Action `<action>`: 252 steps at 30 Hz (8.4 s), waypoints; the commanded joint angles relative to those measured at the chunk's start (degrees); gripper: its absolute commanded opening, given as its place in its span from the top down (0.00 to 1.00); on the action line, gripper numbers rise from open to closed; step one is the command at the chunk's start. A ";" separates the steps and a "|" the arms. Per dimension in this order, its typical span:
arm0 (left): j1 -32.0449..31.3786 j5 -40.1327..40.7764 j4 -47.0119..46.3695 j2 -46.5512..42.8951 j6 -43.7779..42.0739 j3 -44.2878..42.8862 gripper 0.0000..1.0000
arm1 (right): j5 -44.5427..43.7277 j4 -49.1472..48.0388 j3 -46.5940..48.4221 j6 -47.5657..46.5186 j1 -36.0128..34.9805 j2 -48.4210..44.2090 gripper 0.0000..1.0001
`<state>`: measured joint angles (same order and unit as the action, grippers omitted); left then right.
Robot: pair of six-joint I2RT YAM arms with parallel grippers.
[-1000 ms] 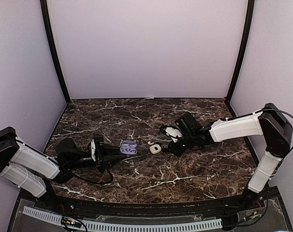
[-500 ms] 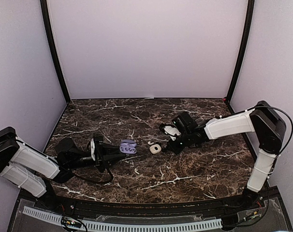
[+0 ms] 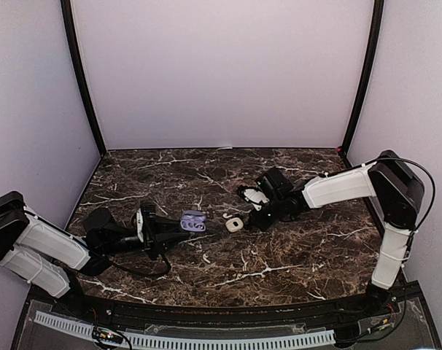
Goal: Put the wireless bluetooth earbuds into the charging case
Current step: Move the left earbud to the center of the board, then adjust the left earbud at the center of the board, then pick up the left earbud from the center of the board.
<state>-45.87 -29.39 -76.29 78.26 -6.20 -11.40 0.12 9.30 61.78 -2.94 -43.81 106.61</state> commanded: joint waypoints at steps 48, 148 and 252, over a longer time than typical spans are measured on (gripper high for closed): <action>0.33 -1.94 0.26 -1.05 0.22 -0.16 0.99 | 5.22 3.66 -9.74 12.44 5.38 -13.19 0.80; 0.33 -1.81 2.20 -2.89 0.21 -0.29 0.99 | 8.88 3.73 -6.97 4.74 -2.15 -8.87 0.88; 1.31 -13.51 2.02 3.90 7.21 -4.53 0.99 | 34.28 -21.71 -12.04 -4.48 -2.36 -27.72 0.93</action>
<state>-44.84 -40.97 -73.12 81.87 -0.10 -14.85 28.75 -3.84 50.76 -11.62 -46.39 81.19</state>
